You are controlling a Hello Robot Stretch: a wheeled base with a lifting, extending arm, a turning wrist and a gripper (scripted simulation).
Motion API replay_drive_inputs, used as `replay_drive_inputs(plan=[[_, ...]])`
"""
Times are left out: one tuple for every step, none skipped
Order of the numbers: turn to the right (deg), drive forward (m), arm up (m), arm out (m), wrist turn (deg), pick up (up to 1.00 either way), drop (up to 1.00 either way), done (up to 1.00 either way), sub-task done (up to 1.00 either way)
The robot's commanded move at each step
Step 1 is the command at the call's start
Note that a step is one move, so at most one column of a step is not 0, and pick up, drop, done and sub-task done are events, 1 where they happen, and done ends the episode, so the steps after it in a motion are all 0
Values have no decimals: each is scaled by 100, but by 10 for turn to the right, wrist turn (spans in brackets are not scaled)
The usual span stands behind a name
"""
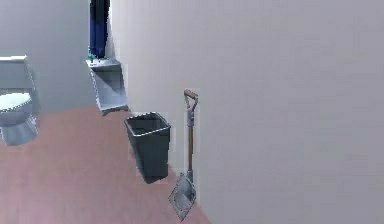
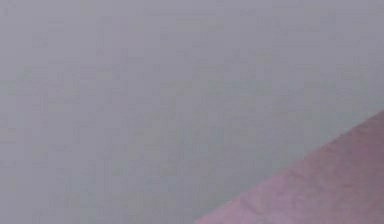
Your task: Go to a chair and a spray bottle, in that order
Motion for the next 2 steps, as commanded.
replay_drive_inputs(plan=[[-270,0,0,0,0,0,0,0,0],[0,45,0,0,0,0,0,0,0]])
